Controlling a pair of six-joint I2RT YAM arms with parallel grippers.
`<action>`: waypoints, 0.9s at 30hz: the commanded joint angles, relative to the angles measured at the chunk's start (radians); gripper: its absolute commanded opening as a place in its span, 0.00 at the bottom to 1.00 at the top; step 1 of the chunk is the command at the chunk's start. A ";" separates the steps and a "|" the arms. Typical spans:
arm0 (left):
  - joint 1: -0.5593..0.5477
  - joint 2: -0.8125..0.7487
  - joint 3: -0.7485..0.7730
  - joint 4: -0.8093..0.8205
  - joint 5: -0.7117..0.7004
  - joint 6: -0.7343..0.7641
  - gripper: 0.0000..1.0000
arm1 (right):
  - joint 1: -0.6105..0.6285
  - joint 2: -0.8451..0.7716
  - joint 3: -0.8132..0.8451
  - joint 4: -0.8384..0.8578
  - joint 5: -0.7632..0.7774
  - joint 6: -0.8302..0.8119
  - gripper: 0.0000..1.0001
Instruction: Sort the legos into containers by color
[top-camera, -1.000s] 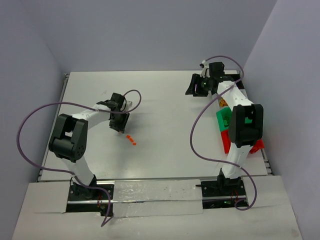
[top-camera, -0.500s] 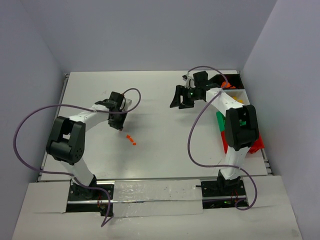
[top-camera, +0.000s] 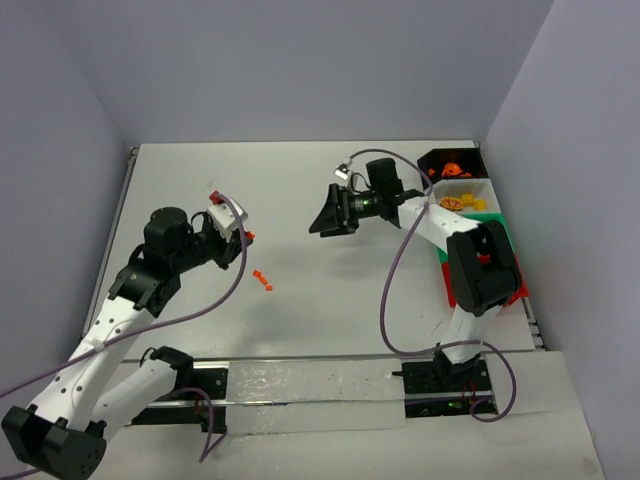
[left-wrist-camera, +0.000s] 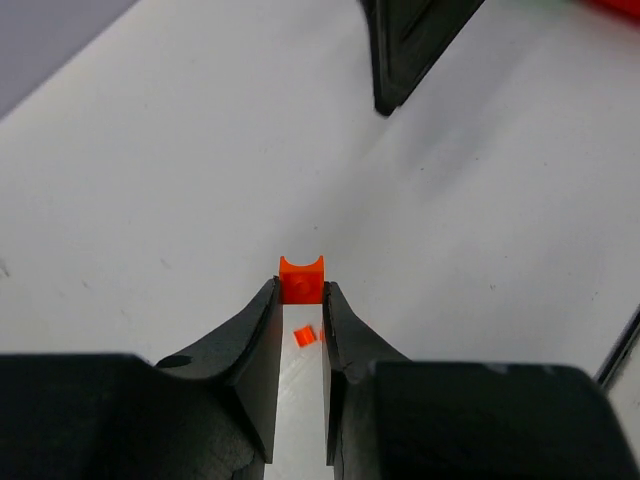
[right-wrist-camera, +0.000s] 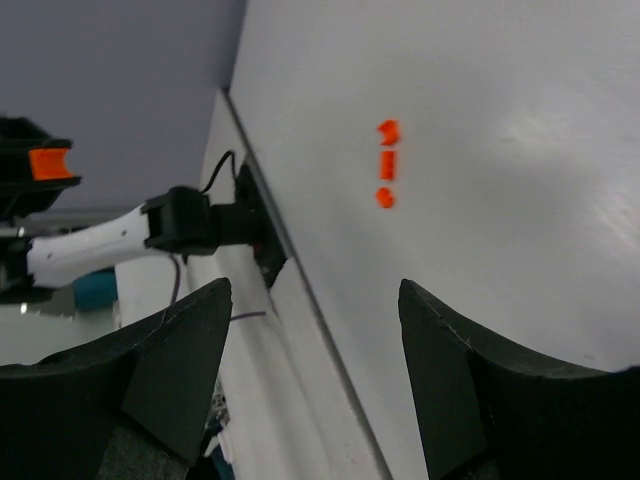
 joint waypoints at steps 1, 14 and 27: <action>-0.028 -0.020 -0.050 0.033 0.096 0.149 0.00 | 0.110 -0.143 0.010 0.190 -0.093 0.100 0.72; -0.132 -0.053 -0.064 0.050 0.040 0.207 0.00 | 0.282 -0.090 0.169 -0.012 0.062 0.012 0.64; -0.190 -0.025 -0.042 0.057 -0.004 0.200 0.00 | 0.342 -0.015 0.225 -0.052 0.054 0.004 0.56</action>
